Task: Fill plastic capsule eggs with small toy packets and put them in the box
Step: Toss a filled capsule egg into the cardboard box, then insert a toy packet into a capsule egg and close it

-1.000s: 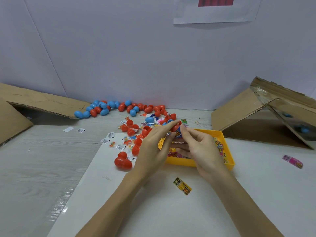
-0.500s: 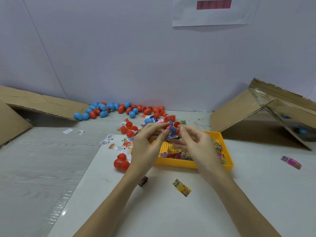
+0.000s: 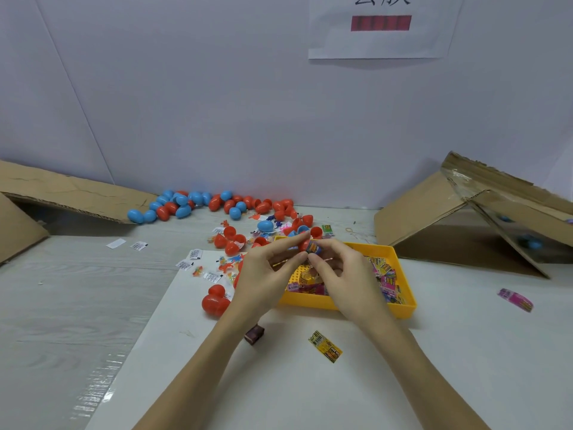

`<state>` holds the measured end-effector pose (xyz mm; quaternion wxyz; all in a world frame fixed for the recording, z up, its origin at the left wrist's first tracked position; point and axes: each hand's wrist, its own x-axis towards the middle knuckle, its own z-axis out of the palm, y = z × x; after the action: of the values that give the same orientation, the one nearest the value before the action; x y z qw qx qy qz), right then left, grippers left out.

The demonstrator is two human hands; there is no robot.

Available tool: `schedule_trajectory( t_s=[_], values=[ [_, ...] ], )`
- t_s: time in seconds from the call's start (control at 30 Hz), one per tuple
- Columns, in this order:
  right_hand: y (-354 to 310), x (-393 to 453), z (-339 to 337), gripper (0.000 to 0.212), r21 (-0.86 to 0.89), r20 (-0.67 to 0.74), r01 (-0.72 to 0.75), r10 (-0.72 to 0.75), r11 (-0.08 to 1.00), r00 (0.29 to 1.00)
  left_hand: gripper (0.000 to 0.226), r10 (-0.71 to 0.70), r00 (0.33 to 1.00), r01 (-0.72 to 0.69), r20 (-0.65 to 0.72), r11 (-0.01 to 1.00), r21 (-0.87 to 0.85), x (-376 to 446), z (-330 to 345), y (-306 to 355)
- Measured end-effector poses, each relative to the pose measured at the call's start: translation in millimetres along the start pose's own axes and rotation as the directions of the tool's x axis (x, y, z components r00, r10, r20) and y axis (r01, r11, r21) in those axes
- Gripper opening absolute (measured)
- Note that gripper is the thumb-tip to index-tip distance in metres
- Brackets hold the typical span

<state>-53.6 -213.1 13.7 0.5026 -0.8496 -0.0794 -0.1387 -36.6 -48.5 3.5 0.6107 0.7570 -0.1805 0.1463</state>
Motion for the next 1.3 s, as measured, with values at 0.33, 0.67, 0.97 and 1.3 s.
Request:
schedule_trajectory(
  t_s=[0.33, 0.67, 0.97, 1.3],
  values=[
    [7.5, 33.1, -44.4, 0.024, 0.45, 0.133, -0.253, 0.216, 0.857, 0.967, 0.034, 0.286, 0.954, -0.283, 0.09, 0.762, 0.582, -1.5, 1.1, -15.9],
    [18.8, 81.5, -123.3, 0.042, 0.83, 0.075, -0.292, 0.423, 0.475, 0.903, 0.042, -0.001, 0.98, -0.138, 0.201, 0.726, 0.674, -0.3, 1.7, -28.9],
    [54.4, 41.6, -49.7, 0.026, 0.699, 0.263, -0.467, 0.412, 0.542, 0.872, 0.071, -0.17, 0.951, -0.051, 0.26, 0.741, 0.669, 11.9, 1.0, -26.8],
    [56.3, 38.4, -48.4, 0.027, 0.644, 0.308, -0.409, 0.27, 0.646, 0.912, 0.046, -0.294, 0.955, 0.139, 0.038, 0.557, 0.819, 116.6, -20.3, -48.0]
  ],
)
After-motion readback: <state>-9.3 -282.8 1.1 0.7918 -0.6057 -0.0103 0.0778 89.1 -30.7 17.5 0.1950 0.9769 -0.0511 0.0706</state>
